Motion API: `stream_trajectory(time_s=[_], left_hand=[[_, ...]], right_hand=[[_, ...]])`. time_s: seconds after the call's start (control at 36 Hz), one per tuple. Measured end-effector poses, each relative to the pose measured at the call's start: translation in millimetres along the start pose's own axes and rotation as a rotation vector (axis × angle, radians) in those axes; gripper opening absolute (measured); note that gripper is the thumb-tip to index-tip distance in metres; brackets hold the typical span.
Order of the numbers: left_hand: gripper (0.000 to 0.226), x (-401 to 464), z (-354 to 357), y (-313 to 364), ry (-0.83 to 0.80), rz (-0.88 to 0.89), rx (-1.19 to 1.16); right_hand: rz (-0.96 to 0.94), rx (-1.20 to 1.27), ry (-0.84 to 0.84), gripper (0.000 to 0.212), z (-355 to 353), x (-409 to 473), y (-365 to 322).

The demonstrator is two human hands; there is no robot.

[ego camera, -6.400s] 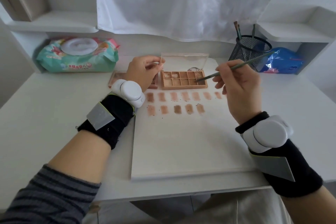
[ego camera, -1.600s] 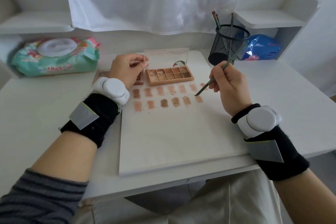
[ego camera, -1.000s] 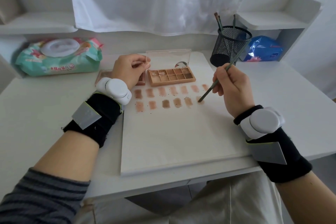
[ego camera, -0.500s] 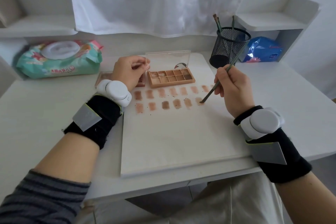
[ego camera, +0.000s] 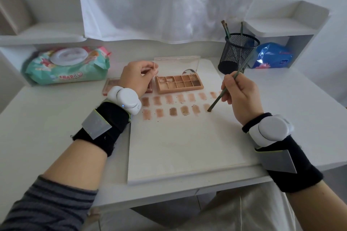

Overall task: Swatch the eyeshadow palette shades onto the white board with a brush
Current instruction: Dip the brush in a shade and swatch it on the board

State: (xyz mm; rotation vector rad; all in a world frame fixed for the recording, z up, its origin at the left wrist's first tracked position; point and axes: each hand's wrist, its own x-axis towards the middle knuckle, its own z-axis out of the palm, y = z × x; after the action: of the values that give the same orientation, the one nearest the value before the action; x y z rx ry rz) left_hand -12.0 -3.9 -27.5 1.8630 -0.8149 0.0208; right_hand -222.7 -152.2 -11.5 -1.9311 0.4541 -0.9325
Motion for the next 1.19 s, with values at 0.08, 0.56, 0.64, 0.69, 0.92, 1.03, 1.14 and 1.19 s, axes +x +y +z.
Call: stream_trajectory(time_s=[0.08,0.56,0.64,0.69,0.92,1.03,1.14,1.19], left_hand=[[0.009,0.3,0.6,2.7,0.008,-0.001,0.003],[0.011,-7.6,11.6,24.4,0.03,-0.084,-0.009],[0.011,-9.4,12.8,27.1,0.044,-0.089,0.005],[0.011,-10.2,13.9,27.3,0.053,-0.087,0.003],[0.013,-11.3,14.3,27.6,0.051,-0.065,0.028],[0.014,-12.2,13.9,28.9,0.06,-0.062,0.022],[0.015,-12.2,13.3,27.6,0.064,-0.066,0.026],[0.015,-12.2,13.5,27.8,0.064,-0.067,0.029]], right_hand=[[0.012,0.002,0.016,0.029,0.2,0.6,-1.0],[-0.074,0.117,-0.05,0.013,6.9,13.9,-26.3],[-0.09,0.043,-0.114,0.01,25.7,16.6,-32.2],[-0.097,0.006,-0.138,0.011,38.1,14.9,-29.5],[-0.105,-0.016,-0.175,0.014,48.6,12.0,-19.0],[-0.081,0.005,-0.205,0.018,49.1,12.2,-17.5],[-0.041,0.083,-0.215,0.016,49.0,12.0,-17.0],[-0.034,0.109,-0.195,0.016,48.7,12.0,-17.7]])
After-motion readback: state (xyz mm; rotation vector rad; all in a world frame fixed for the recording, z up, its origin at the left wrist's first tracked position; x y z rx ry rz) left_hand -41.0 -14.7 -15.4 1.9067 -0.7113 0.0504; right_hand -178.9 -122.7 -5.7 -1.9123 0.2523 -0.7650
